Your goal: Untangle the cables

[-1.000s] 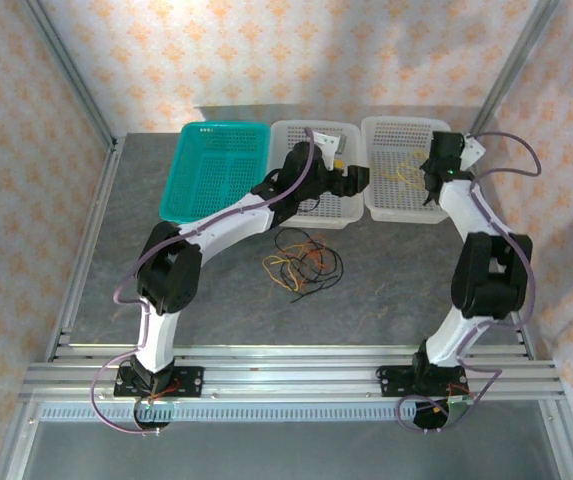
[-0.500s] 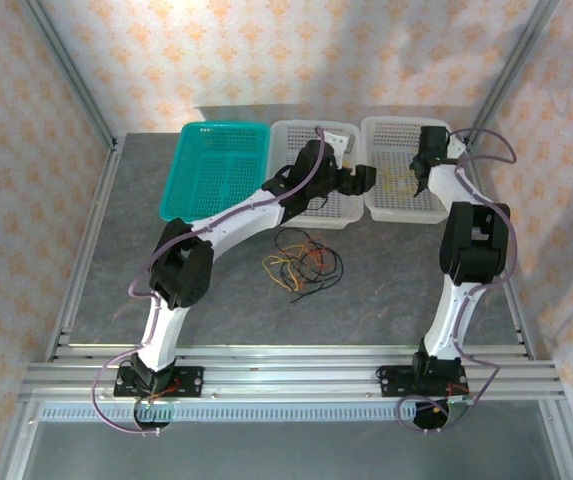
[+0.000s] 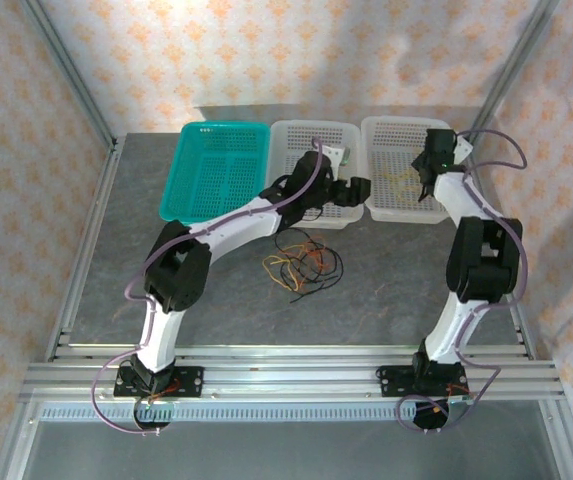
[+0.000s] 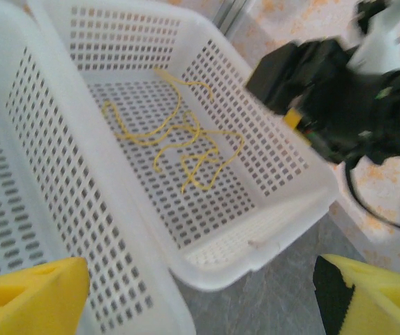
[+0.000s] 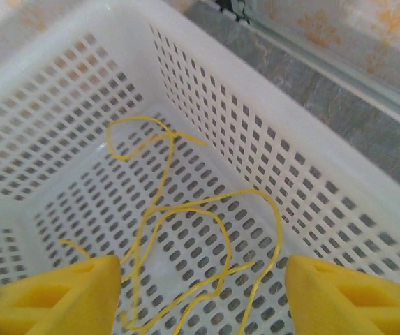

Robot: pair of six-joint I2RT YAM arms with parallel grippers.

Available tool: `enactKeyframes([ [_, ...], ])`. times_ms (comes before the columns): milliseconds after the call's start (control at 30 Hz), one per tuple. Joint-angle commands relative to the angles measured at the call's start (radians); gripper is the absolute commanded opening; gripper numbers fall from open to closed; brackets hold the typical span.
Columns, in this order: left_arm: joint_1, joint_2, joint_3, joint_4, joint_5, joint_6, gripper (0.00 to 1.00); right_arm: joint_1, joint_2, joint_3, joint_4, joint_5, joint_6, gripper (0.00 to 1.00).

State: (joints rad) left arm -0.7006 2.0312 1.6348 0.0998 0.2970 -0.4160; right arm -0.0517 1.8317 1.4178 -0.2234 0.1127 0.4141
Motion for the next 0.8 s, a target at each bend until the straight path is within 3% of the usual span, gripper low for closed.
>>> enactKeyframes([
  [0,-0.007,-0.117,-0.077,0.122,-0.007,-0.042,0.85,0.029,-0.115,-0.056,0.053,0.023,-0.004,0.63],
  [367,-0.006,-0.405,-0.412,0.173,-0.095,-0.052,0.85,0.205,-0.395,-0.344,0.113,0.059,0.085,0.6],
  [567,-0.005,-0.564,-0.586,0.172,-0.168,-0.063,0.85,0.397,-0.523,-0.449,0.073,0.215,0.221,0.58],
  [767,-0.003,-0.715,-0.74,0.152,-0.248,-0.098,0.85,0.623,-0.58,-0.546,-0.004,0.36,0.394,0.64],
])
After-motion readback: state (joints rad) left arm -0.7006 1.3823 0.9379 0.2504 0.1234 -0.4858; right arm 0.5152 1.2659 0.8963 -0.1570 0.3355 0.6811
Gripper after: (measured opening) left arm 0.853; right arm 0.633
